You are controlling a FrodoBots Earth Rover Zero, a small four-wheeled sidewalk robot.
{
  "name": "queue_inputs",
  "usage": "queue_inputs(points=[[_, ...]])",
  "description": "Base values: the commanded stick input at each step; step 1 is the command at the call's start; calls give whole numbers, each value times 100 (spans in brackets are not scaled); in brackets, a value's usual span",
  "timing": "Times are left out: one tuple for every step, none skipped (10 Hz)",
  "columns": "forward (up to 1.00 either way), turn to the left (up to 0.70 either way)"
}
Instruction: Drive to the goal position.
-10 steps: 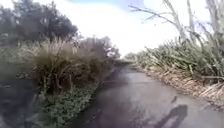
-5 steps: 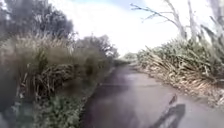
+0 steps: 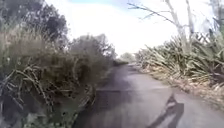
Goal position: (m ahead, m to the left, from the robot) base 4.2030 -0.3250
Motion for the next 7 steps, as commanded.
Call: queue_inputs(points=[[85,-34],[85,0],[85,0],[85,0],[85,0],[85,0],[85,0]])
